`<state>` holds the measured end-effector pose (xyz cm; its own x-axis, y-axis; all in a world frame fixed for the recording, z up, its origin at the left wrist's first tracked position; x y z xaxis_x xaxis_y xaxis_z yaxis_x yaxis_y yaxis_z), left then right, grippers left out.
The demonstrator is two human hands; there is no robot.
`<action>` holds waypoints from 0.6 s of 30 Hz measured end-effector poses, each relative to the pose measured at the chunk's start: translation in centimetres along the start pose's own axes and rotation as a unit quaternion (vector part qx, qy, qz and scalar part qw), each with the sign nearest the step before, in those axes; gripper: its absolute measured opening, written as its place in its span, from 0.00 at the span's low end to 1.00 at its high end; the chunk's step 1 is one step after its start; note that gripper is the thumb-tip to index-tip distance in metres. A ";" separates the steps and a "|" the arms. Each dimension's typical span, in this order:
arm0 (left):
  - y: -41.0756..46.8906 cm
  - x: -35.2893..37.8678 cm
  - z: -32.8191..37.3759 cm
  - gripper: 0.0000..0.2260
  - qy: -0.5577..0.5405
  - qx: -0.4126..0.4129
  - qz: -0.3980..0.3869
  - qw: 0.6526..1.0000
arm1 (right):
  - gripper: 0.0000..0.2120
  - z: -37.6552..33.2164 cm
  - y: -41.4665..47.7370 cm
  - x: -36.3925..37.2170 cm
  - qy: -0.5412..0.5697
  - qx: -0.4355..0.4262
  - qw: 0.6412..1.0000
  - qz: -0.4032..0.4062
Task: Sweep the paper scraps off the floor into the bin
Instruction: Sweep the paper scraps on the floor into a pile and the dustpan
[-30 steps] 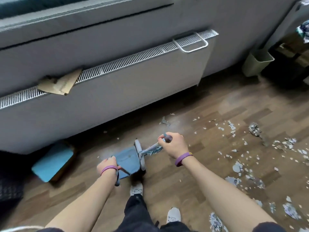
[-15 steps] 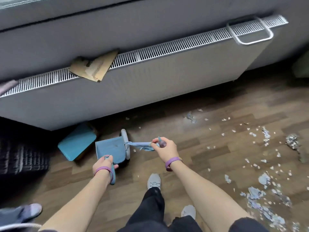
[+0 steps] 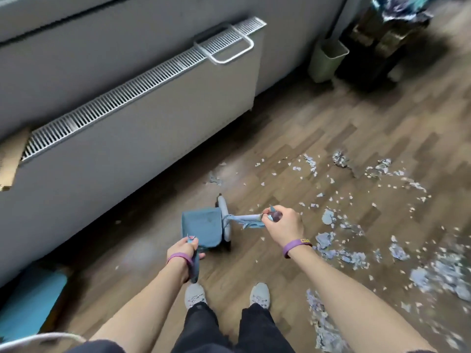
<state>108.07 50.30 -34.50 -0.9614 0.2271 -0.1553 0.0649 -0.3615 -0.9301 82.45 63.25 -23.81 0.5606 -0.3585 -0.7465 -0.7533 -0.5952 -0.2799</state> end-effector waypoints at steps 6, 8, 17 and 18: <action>-6.3 16.7 -4.0 0.15 0.117 0.016 -0.100 0.988 | 0.07 12.4 -0.6 -11.4 -0.007 0.060 0.995 0.081; -8.5 20.8 -5.4 0.14 0.150 0.033 -0.125 0.980 | 0.07 15.4 -1.1 -13.9 0.007 0.065 0.993 0.101; -11.8 25.4 -9.6 0.12 0.149 0.047 -0.151 0.976 | 0.08 18.5 -2.6 -19.6 -0.016 0.052 0.985 0.164; -11.9 24.6 -9.6 0.12 0.138 0.049 -0.150 0.978 | 0.06 17.6 -2.6 -19.0 -0.015 0.042 0.988 0.149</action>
<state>86.22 68.84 -30.39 -0.8240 0.5662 0.0223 -0.2468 -0.3231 -0.9136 67.72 84.27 -19.53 0.2994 -0.4861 -0.8210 -0.9099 -0.4043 -0.0925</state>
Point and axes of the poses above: each hand's wrist, its own y-axis towards the middle knuckle, its own x-axis out of the palm, z = x × y, the point moved 7 cm from there along y, towards the middle knuckle, and after that the axes turned 10 degrees about -x, right-handed, at the moved point
